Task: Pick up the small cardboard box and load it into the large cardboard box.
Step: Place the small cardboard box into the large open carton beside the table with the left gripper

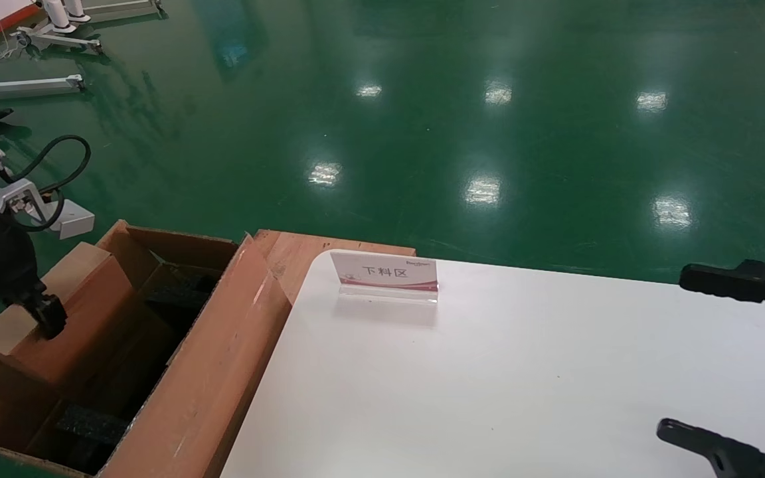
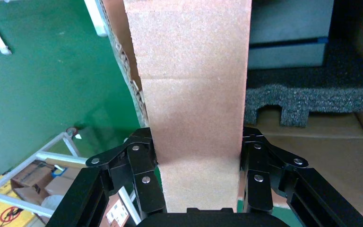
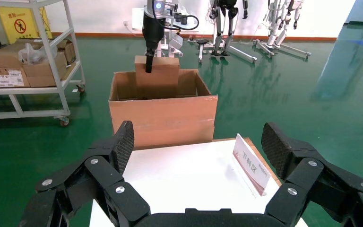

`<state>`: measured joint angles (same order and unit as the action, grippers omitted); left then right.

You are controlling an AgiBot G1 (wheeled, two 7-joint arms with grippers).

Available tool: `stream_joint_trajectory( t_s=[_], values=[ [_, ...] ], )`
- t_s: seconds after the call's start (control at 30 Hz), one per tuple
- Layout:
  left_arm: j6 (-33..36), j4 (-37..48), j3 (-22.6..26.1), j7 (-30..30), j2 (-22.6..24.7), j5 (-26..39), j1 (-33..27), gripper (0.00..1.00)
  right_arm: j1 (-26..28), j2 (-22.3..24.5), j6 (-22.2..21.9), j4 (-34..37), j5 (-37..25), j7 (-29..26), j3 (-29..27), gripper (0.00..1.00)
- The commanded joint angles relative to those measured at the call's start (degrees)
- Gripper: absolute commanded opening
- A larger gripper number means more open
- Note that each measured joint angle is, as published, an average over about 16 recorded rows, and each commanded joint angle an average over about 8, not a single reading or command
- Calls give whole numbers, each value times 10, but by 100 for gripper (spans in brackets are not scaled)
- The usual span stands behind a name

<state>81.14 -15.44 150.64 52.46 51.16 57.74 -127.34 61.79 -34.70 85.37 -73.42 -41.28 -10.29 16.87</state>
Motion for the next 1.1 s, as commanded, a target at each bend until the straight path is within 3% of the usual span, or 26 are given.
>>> stream_joint_trajectory(
  t_s=[0.03, 1.1],
  values=[
    [2, 10, -2, -4, 3, -3, 4, 0, 0, 0, 0, 0, 0, 0, 0, 100],
    [-29, 122, -20, -14, 25, -30, 124, 0, 0, 0, 0, 0, 1, 1, 1, 100]
  ],
)
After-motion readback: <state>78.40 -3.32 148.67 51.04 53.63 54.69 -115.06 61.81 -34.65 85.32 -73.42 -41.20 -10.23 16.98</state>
